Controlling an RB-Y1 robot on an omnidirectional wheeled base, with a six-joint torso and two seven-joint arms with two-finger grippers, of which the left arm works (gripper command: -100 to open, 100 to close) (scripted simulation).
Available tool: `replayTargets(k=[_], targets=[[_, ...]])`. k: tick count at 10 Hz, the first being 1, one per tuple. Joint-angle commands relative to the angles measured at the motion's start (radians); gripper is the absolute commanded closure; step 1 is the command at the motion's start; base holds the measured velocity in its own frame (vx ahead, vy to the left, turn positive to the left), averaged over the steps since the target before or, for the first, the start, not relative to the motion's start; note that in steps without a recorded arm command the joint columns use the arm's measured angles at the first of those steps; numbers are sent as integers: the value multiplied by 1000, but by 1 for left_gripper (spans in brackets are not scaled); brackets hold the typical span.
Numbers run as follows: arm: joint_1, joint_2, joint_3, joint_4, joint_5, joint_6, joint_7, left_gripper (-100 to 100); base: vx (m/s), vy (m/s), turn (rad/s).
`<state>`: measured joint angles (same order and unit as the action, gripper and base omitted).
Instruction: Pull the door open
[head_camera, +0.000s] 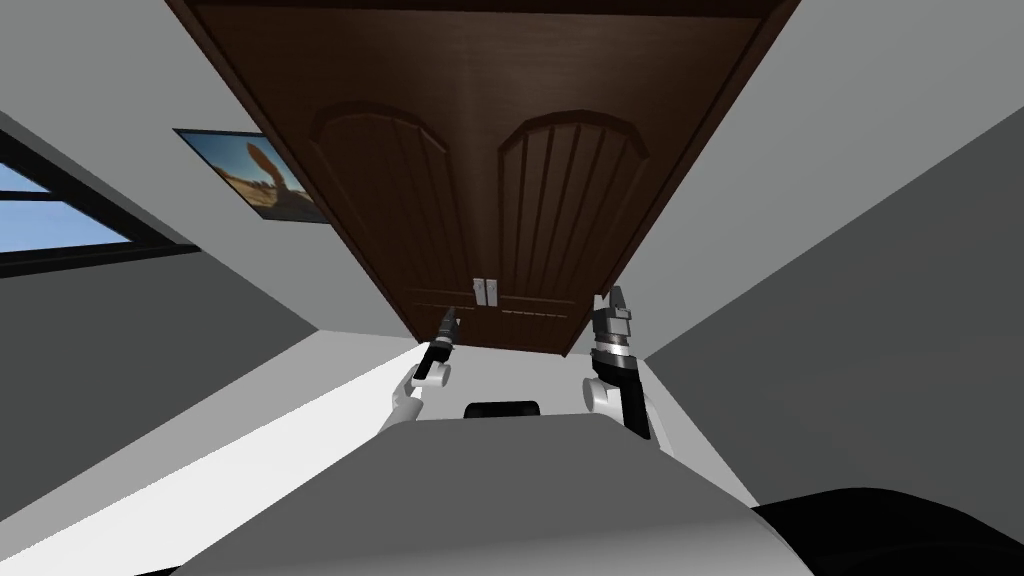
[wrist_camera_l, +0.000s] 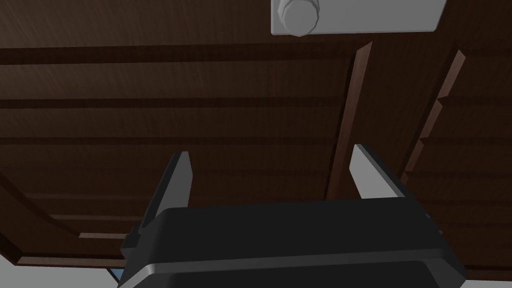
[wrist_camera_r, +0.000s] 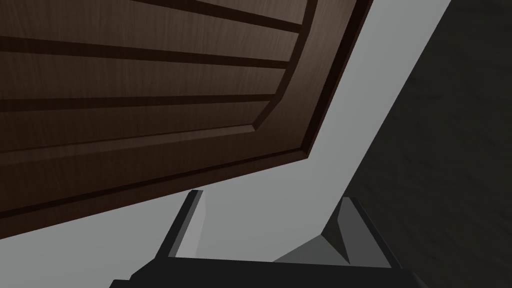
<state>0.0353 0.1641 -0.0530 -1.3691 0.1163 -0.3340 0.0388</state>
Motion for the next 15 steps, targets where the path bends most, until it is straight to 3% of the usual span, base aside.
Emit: replayTargets(k=[1,6,8,9,10,15], targets=[[-18,3,-4,34,1,3,6,-100,148,22,-88],[-76,12,-18,130,3,24,24,-100,154,28,-67],[-79,11,-18,133,3,23,23,-100,144,11,-41],[-63,39,9,153,12,21,32,-100,-27,18,72],[-59,47,18,158,15,20,35,-100,-67,11,43],[-17,142,106,218,48,5,69,-100,-43,8,-3]])
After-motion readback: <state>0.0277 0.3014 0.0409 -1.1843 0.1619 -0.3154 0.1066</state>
